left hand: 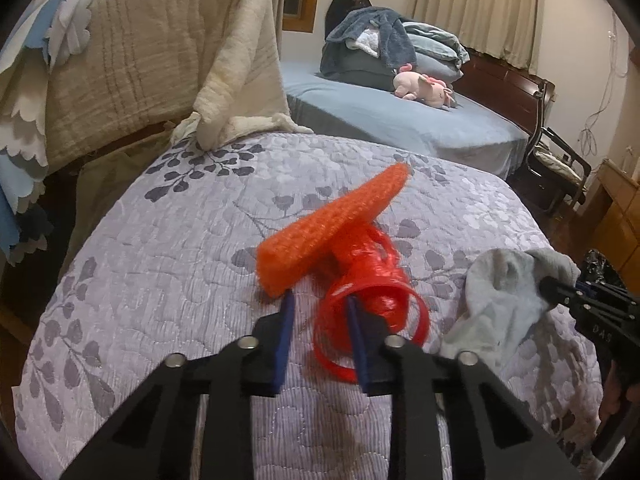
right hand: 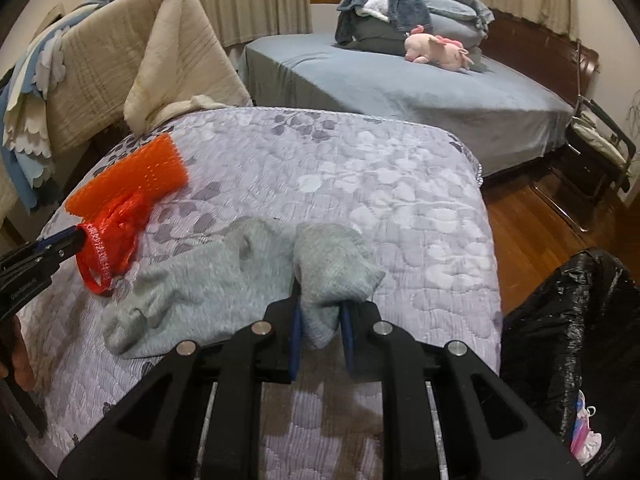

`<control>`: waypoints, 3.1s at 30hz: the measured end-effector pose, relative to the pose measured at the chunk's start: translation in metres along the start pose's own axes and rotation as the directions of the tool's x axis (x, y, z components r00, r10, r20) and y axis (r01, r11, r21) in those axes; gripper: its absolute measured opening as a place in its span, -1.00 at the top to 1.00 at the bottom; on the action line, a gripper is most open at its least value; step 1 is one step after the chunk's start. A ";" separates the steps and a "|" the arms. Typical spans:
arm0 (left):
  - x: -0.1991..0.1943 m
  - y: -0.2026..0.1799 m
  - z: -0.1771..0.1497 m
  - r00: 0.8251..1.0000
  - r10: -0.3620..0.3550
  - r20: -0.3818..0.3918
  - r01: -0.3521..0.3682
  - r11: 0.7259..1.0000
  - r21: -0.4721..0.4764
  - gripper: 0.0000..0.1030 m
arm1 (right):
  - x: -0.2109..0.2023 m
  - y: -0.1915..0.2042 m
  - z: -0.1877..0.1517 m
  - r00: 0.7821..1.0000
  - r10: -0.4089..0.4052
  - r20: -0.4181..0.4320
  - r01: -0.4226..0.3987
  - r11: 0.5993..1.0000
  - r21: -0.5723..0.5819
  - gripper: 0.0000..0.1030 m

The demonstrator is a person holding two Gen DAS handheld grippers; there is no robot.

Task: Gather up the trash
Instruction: 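Grasp the red lanyard with the left tool while the right tool holds the sock, then carry the sock and red lanyard to the bin and release both inside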

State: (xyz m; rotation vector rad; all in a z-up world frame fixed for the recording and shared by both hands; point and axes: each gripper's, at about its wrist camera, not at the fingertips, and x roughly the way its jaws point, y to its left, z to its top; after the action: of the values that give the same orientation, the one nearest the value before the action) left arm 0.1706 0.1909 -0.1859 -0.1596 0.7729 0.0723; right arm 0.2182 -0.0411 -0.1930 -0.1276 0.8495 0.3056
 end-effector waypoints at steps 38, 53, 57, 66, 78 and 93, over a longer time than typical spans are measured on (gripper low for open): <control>-0.053 -0.049 0.031 0.995 -0.048 0.092 0.043 0.997 0.061 0.93 | -0.091 -0.012 0.027 0.986 0.037 0.165 -0.046 0.998 0.051 0.69; -0.078 -0.100 0.046 0.987 -0.114 0.114 0.100 0.987 0.122 0.93 | -0.141 -0.053 0.021 0.974 -0.018 0.227 -0.008 0.994 0.112 0.69; -0.082 -0.119 0.048 0.983 -0.143 0.113 0.126 0.981 0.146 0.93 | -0.155 -0.067 0.017 0.969 -0.041 0.243 0.008 0.991 0.134 0.69; -0.088 -0.169 0.050 0.968 -0.227 0.104 0.204 0.959 0.197 0.93 | -0.195 -0.111 0.006 0.950 -0.123 0.288 0.068 0.979 0.192 0.69; -0.088 -0.251 0.049 0.931 -0.359 0.071 0.325 0.900 0.292 0.93 | -0.239 -0.181 -0.022 0.914 -0.292 0.282 0.211 0.935 0.285 0.69; -0.057 -0.376 0.024 0.858 -0.512 -0.042 0.484 0.778 0.401 0.93 | -0.240 -0.246 -0.079 0.887 -0.432 0.162 0.338 0.848 0.407 0.69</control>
State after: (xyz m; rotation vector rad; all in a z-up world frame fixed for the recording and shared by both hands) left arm 0.1924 -0.1758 -0.0852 0.0323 0.6387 -0.5871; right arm 0.0899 -0.3440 -0.0660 0.0913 0.5989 -0.2235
